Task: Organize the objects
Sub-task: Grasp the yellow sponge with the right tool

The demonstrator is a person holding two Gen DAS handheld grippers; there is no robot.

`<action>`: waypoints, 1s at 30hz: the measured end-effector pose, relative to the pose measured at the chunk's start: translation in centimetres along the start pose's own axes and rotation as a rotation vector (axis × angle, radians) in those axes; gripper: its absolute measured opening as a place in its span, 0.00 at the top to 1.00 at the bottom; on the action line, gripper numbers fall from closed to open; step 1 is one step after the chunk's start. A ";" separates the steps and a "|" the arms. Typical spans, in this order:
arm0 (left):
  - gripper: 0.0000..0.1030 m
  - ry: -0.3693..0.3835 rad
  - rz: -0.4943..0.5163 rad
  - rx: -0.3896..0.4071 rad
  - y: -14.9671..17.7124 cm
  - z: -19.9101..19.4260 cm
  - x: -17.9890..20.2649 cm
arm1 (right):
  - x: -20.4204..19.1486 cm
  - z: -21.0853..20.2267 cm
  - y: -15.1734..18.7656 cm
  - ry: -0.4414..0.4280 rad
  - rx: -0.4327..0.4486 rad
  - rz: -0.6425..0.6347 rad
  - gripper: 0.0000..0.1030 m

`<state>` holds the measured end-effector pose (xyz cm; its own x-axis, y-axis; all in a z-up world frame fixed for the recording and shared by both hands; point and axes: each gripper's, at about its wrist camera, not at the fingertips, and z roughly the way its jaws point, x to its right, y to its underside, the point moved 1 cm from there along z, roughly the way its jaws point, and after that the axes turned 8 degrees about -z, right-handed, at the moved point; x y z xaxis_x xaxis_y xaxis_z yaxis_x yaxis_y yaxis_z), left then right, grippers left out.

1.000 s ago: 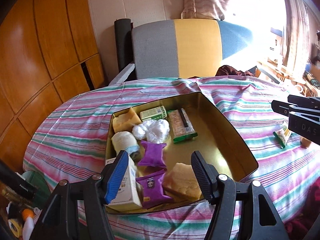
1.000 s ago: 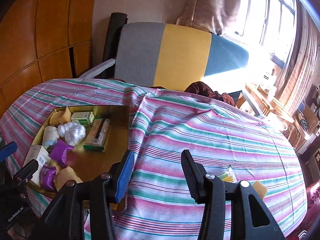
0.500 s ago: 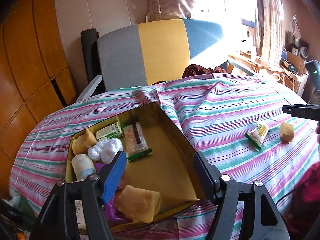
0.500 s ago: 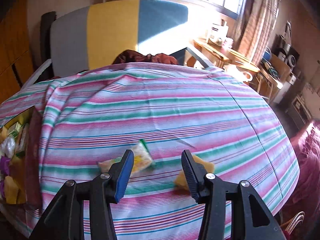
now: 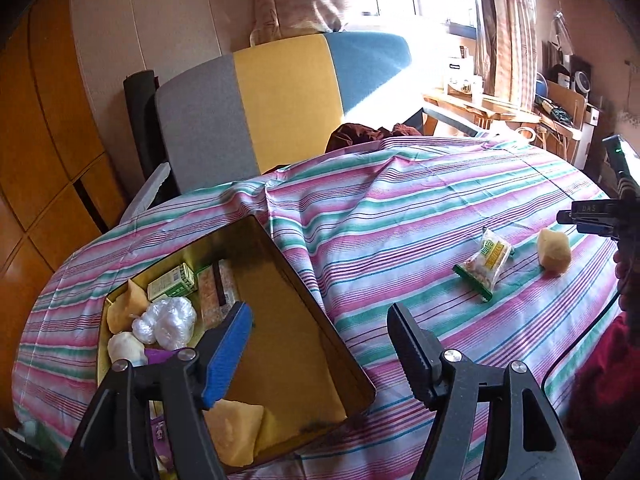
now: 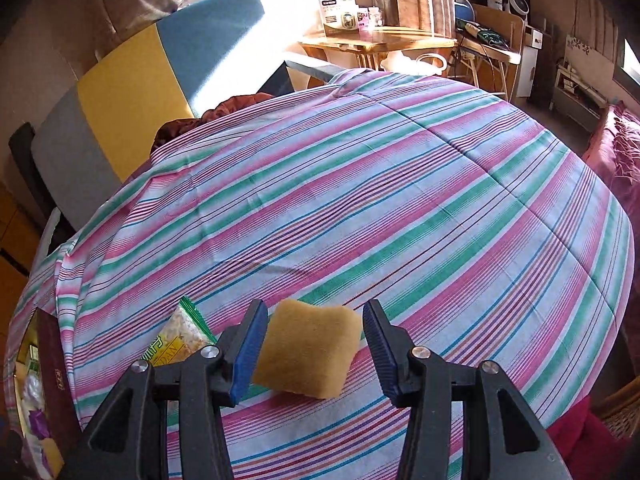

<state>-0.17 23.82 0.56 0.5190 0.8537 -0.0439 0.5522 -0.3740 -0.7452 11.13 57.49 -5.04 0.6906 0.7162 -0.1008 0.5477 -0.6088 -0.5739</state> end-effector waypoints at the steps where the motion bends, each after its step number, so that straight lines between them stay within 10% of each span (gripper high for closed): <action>1: 0.29 -0.004 0.012 0.003 0.0 0.0 0.3 | -0.2 0.0 0.0 0.008 0.002 -0.010 0.51; 30: 0.28 0.036 0.159 -0.039 -1.1 3.9 6.7 | 0.2 1.8 0.2 0.005 -0.095 -0.022 0.41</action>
<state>0.14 31.37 -1.54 0.6245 0.7694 -0.1343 0.4858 -0.5174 -0.7045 10.49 58.09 -6.64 0.6800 0.7283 -0.0848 0.6051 -0.6228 -0.4959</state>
